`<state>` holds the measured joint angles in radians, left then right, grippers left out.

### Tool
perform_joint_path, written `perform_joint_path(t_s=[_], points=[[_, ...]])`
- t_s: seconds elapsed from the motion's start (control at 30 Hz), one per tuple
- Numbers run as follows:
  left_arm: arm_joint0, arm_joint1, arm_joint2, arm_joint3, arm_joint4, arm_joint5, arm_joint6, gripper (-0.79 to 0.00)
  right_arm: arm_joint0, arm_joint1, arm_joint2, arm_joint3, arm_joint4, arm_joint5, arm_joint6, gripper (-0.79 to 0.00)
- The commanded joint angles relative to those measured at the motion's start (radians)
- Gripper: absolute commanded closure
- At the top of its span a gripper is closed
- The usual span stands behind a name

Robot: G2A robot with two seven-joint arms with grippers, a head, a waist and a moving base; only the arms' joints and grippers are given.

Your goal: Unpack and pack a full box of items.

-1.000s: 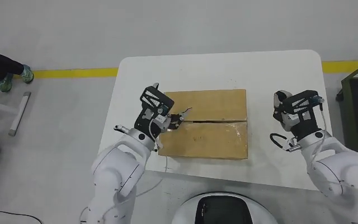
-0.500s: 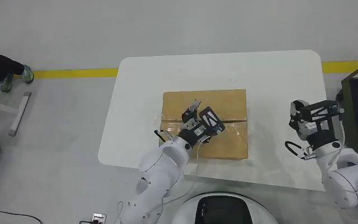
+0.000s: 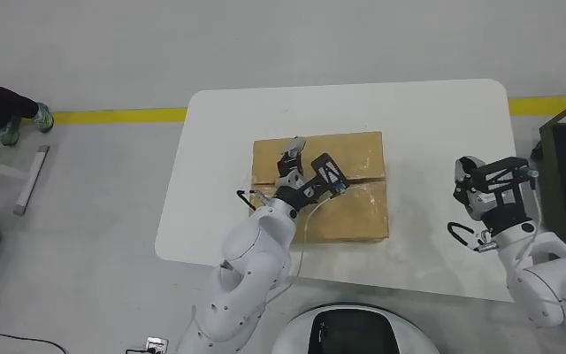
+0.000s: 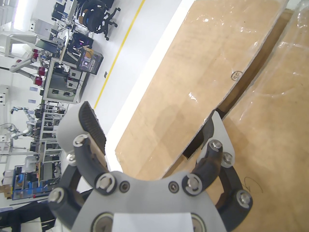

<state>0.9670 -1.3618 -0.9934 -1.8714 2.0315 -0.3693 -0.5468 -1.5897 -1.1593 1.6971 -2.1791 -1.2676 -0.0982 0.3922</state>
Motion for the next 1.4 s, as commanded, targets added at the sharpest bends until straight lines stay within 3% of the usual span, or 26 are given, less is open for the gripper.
perform_joint_path(t_s=[0.0, 0.2, 0.33, 0.63, 0.97, 1.37], points=[[-0.003, -0.001, -0.002, 0.001, 0.004, -0.01, 0.003, -0.785, 0.007, 0.005, 0.006, -0.015, -0.043, -0.061, 0.004, -0.77], [0.002, 0.001, 0.004, 0.001, 0.013, -0.098, -0.011, -0.785, 0.089, 0.024, 0.111, -0.137, -0.149, -0.223, -0.031, -0.785], [-0.007, -0.003, 0.016, 0.019, 0.017, -0.106, -0.006, -0.785, 0.16, 0.038, 0.185, -0.136, -0.162, -0.325, 0.04, -0.785], [-0.061, -0.014, 0.032, 0.081, 0.082, -0.062, 0.02, -0.785, 0.16, 0.038, 0.185, -0.136, -0.162, -0.325, 0.04, -0.785], [-0.095, -0.017, 0.015, 0.079, 0.109, -0.091, 0.066, -0.785, 0.16, 0.038, 0.185, -0.136, -0.162, -0.325, 0.04, -0.785], [-0.237, -0.04, 0.021, 0.142, 0.115, -0.067, 0.113, -0.785, 0.16, 0.038, 0.185, -0.136, -0.162, -0.325, 0.04, -0.785]])
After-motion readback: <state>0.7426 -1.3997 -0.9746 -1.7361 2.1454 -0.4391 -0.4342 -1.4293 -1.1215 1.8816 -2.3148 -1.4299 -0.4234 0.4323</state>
